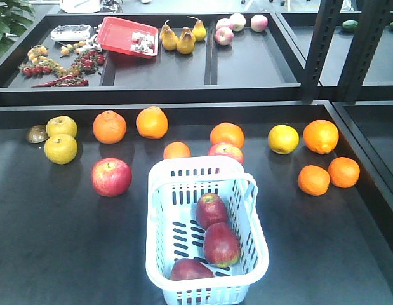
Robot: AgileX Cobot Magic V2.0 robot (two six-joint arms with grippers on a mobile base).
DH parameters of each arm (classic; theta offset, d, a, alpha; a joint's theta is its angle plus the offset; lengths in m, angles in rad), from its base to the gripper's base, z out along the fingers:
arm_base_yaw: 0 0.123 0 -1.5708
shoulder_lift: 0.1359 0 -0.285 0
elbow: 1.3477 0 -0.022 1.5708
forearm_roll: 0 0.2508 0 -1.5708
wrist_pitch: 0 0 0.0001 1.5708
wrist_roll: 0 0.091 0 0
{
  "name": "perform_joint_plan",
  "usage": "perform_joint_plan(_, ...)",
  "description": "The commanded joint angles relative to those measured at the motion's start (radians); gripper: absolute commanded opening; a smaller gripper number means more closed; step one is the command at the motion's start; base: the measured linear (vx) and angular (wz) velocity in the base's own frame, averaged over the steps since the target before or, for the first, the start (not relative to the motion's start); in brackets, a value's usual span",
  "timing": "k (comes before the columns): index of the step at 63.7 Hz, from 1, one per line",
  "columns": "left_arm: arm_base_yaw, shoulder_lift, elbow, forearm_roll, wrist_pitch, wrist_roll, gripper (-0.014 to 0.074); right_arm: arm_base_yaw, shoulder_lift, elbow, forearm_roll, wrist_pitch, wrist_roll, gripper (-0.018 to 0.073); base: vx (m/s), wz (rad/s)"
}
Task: Pick three apples into basket with both arms
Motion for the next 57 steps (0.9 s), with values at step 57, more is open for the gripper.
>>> perform_joint_plan(57,0.0,-0.022,0.019,-0.002,-0.072,-0.008,-0.0007,-0.006,-0.01,0.014,-0.013,-0.074,-0.009,-0.0006,0.0,0.0)
